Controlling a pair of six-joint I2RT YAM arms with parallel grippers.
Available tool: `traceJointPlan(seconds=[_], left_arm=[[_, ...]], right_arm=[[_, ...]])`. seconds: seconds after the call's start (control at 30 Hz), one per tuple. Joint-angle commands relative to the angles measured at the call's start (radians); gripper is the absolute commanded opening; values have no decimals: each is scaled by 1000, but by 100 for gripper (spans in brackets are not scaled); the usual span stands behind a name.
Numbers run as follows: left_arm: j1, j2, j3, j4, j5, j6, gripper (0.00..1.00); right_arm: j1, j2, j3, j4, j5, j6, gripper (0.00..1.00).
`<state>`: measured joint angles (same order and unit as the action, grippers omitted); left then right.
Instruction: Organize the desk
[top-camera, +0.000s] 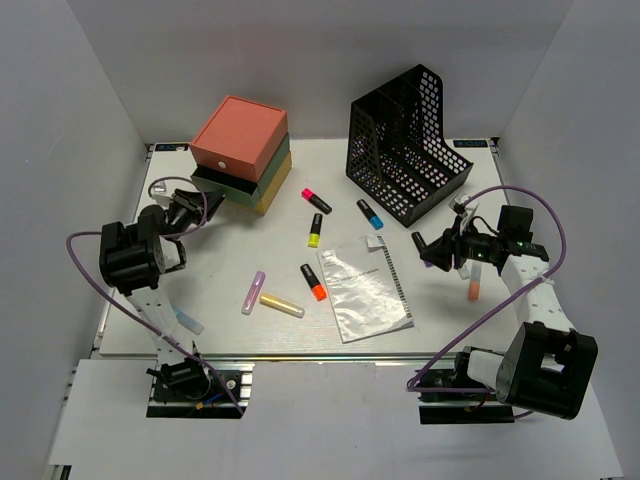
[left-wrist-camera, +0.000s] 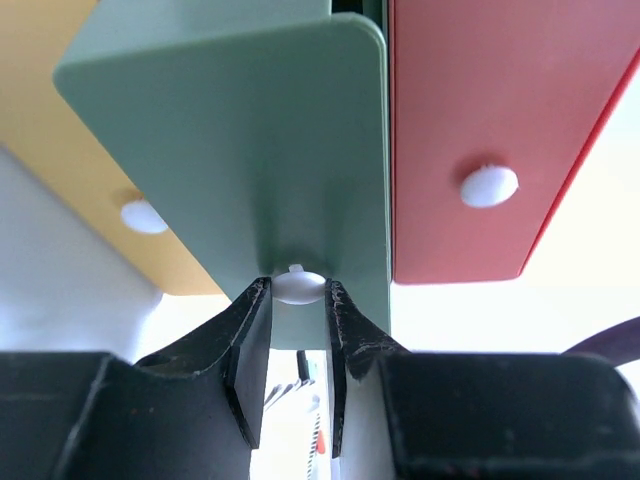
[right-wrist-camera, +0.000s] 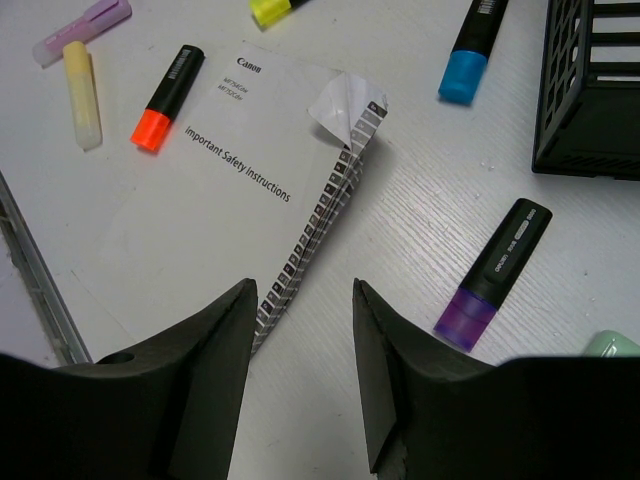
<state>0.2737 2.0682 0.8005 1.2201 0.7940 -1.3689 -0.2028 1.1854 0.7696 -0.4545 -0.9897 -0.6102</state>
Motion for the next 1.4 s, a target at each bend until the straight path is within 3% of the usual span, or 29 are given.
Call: traceJointPlan(seconds=[0.0, 0.67, 0.93, 1.0, 1.03, 1.1, 1.13, 1.2, 1.23, 1.3, 1.33, 1.37], left_arm=[[10, -77, -56, -19, 27, 47, 28], [48, -290, -158, -339, 2, 224, 53], [97, -546, -286, -392, 70, 238, 61], [98, -670, -291, -537, 67, 286, 59], [98, -713, -281, -729, 60, 330, 56], [98, -795, -210, -937, 13, 503, 42], [98, -866, -178, -1141, -11, 636, 36], [75, -928, -97, -1296, -89, 747, 18], [75, -985, -80, -1391, -107, 825, 12], [64, -1036, -73, -1433, -118, 863, 0], [64, -1081, -79, -1446, -116, 884, 0], [55, -1106, -108, -1437, -104, 890, 0]], right_arm=[[-3, -12, 26, 0, -4, -11, 49], [-6, -13, 23, 4, 5, -13, 49], [-1, -12, 23, -3, 0, -17, 50], [6, -13, 31, -32, -4, -36, 49], [14, -18, 40, -44, -13, -55, 45], [29, -36, 46, -53, -21, -62, 40], [69, -46, 49, -53, -18, -66, 34], [129, -58, 54, -56, -9, -66, 26], [178, -59, 59, -61, -4, -71, 17], [273, -49, 71, -65, 43, -71, 6], [328, -43, 82, -84, 61, -79, 0], [380, -26, 111, -96, 110, -83, 0]])
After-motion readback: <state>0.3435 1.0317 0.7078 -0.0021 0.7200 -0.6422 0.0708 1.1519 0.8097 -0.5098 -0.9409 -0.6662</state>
